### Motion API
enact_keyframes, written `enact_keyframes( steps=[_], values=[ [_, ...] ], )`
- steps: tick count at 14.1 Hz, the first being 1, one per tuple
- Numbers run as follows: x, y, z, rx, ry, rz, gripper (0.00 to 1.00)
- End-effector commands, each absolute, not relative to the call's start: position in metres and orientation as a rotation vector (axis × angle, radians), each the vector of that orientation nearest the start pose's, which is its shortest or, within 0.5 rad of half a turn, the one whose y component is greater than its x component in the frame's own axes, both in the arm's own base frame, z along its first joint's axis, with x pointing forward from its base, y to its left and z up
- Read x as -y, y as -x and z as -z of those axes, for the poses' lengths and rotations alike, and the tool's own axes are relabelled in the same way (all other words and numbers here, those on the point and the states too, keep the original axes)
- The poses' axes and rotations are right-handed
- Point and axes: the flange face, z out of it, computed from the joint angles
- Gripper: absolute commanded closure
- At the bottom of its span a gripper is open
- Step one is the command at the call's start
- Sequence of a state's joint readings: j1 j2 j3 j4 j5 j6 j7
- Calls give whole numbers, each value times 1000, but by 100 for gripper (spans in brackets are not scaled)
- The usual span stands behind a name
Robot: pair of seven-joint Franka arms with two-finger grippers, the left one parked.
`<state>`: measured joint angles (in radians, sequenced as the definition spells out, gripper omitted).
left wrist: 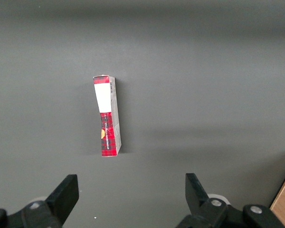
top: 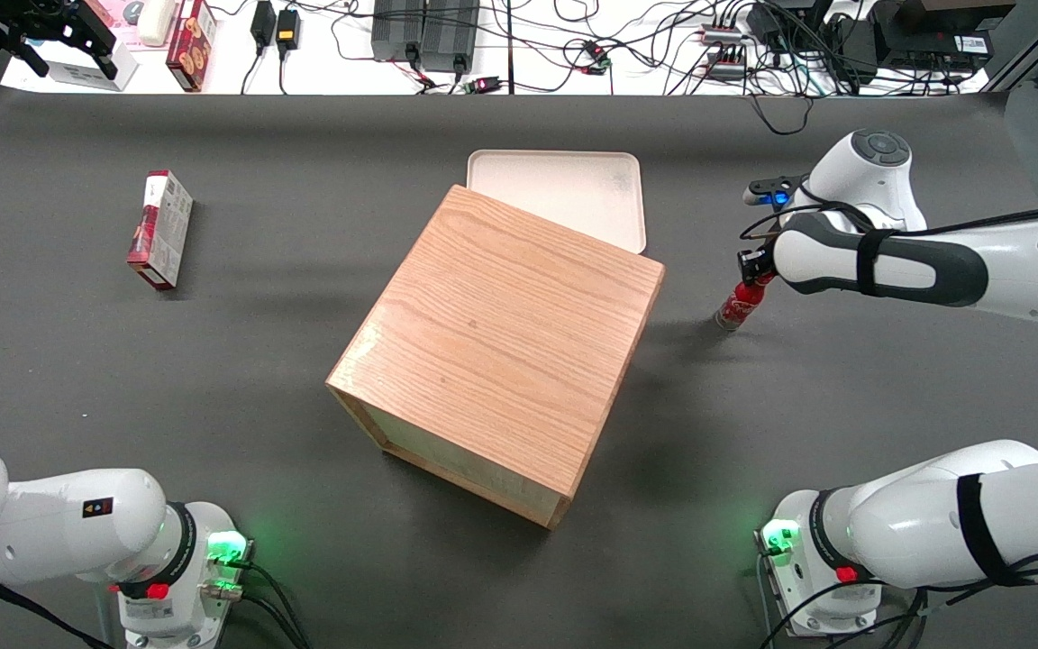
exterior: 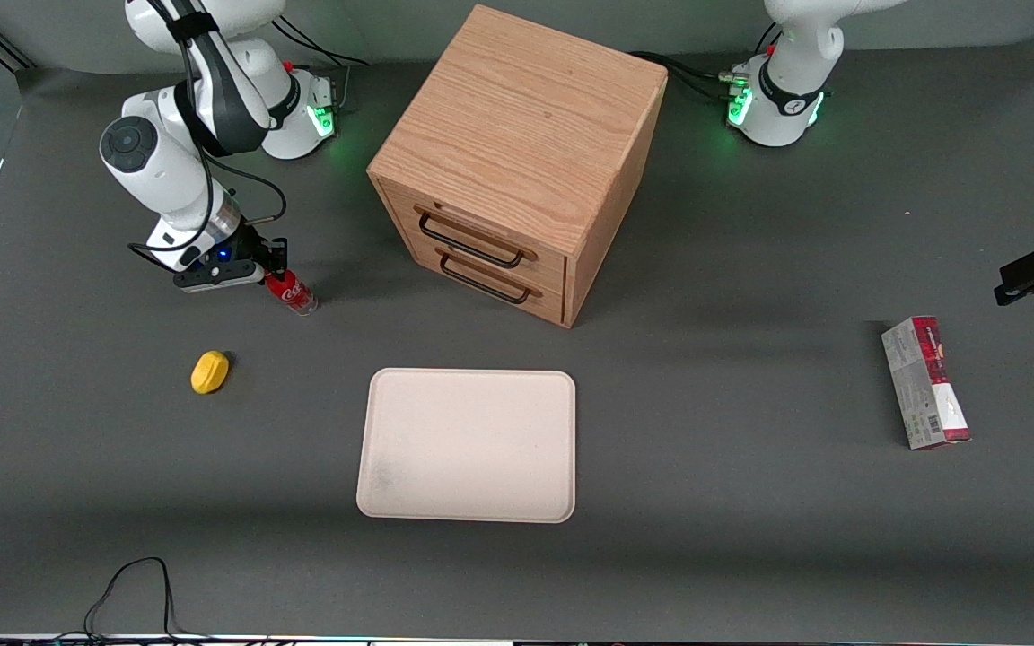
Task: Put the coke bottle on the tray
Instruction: 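Lift the bottle and carry it with the right gripper to the tray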
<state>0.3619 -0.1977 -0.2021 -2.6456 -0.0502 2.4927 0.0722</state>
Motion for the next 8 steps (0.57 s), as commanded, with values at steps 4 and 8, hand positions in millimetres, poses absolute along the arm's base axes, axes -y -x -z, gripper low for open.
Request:
enact_keyframes(
  steps=[4, 8],
  values=[
    [-71, -449, -373, 177, 3141, 37, 100],
    [-76, -513, -468, 99, 3179, -111, 100]
  ],
)
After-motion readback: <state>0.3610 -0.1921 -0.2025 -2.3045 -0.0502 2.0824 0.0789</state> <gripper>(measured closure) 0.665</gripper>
